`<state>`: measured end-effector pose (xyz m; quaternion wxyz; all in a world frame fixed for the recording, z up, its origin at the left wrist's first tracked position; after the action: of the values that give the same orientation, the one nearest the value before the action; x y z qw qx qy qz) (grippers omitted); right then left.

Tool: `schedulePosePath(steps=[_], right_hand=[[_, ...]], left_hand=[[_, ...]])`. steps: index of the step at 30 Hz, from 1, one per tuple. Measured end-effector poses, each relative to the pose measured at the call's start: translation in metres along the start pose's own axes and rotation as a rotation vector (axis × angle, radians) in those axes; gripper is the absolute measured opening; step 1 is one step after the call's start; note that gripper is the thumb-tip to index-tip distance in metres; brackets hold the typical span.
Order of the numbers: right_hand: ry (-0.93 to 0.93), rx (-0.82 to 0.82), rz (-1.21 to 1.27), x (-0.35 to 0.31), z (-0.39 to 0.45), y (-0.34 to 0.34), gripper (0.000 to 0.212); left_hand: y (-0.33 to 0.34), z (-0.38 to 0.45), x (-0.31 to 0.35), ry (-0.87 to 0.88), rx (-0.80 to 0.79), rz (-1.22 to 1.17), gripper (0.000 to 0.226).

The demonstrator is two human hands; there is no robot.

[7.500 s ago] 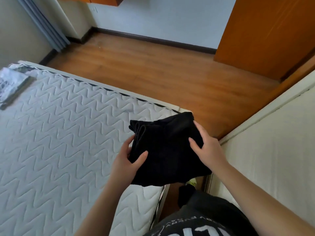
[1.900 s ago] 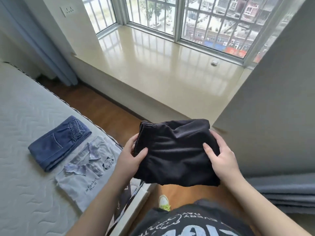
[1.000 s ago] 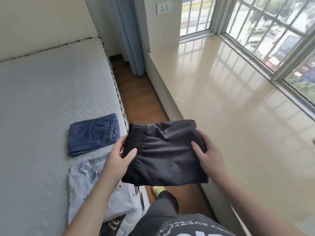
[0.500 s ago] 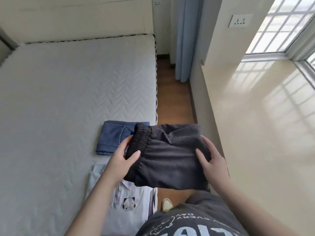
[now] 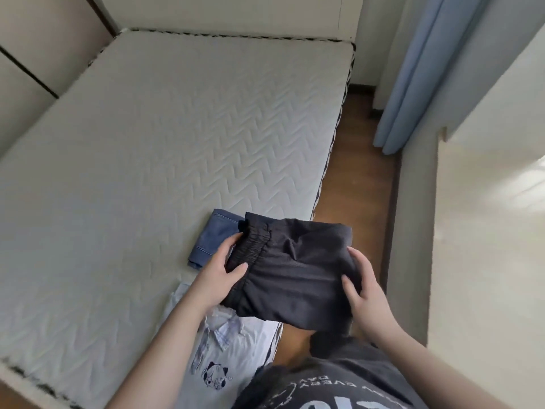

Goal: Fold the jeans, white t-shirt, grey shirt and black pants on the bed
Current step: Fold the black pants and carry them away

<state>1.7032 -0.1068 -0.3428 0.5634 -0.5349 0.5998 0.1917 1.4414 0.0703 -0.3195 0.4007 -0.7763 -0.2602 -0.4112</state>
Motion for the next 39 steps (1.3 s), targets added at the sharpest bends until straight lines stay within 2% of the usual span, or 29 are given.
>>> schedulePosePath(steps=[4,9,17,22,30,35,39], right_hand=[[0.042,-0.124,-0.011,0.002,0.036,0.022,0.065],[0.083,-0.204,-0.016,0.003,0.072,0.082,0.069],[0.259,-0.210,-0.001,0.028,0.116,0.190,0.076],[0.357,-0.160,0.049,0.040,0.132,0.237,0.076],[0.508,-0.100,0.141,0.068,0.161,0.260,0.078],[0.679,-0.105,0.206,0.100,0.191,0.267,0.069],[0.712,-0.077,0.181,0.110,0.223,0.270,0.073]], left_hand=[[-0.013,0.022,-0.013,-0.051,0.064,0.000,0.071],[-0.036,0.049,-0.057,-0.143,0.131,0.021,0.071],[-0.080,0.111,-0.136,-0.177,0.117,0.114,0.066],[-0.093,0.152,-0.178,-0.221,0.099,0.142,0.066],[-0.092,0.211,-0.230,-0.212,0.045,0.090,0.074],[-0.076,0.237,-0.267,-0.402,0.059,0.166,0.076],[-0.068,0.258,-0.271,-0.486,0.112,0.133,0.097]])
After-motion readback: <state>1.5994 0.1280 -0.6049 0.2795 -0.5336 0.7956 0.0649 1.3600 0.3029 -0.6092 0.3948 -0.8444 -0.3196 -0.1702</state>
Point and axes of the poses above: each hand's wrist, its own z-axis towards the middle knuckle, its own y-axis out of the palm, x = y × z, the point moved 2 cm from there along z, towards the middle knuckle, and after that the axes turned 2 degrees about x, right-handed, at the moved point
